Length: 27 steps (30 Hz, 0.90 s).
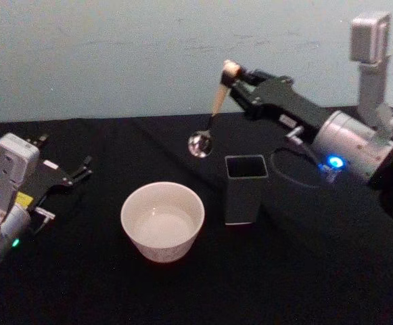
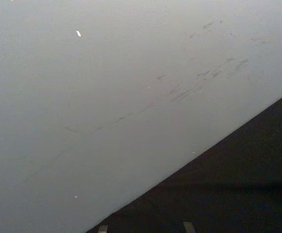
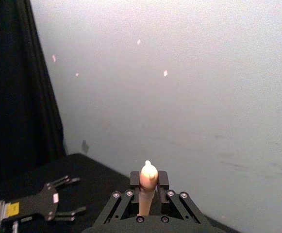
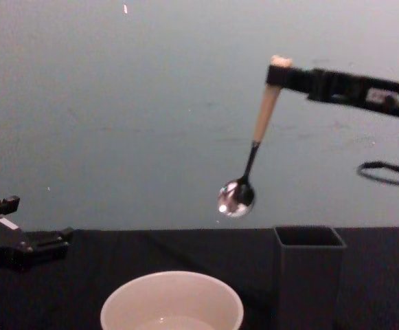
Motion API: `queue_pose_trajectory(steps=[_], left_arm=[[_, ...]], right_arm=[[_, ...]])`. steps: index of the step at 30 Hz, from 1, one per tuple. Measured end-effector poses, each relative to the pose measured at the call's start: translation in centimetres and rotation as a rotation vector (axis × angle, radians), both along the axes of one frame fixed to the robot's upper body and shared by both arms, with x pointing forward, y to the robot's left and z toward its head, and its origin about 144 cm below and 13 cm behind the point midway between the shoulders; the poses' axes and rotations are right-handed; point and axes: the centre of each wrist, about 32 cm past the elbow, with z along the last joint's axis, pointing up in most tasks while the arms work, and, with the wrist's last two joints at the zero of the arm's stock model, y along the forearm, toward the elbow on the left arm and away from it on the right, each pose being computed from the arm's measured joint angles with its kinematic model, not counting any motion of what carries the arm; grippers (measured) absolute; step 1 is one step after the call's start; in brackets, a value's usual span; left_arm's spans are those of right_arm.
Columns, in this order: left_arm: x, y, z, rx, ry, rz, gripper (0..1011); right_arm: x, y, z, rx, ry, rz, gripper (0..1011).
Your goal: Pick up the stirring spoon with one hand, stir inside the cup, then place it back in its original position.
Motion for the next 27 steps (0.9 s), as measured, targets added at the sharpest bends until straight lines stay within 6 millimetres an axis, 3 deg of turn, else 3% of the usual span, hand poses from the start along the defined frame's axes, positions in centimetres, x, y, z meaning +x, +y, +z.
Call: queue_pose_trajectory(steps=[14, 27], left_arm=[[0.0, 0.0, 0.0, 0.0, 0.0, 0.0, 1001], [0.0, 0.0, 0.0, 0.0, 0.0, 0.0, 1001]], right_arm=[[-2.2, -4.5, 0.8, -0.004, -0.015, -0.031, 218], [-2.5, -4.6, -0.9, -0.052, 0.017, -0.054, 221]])
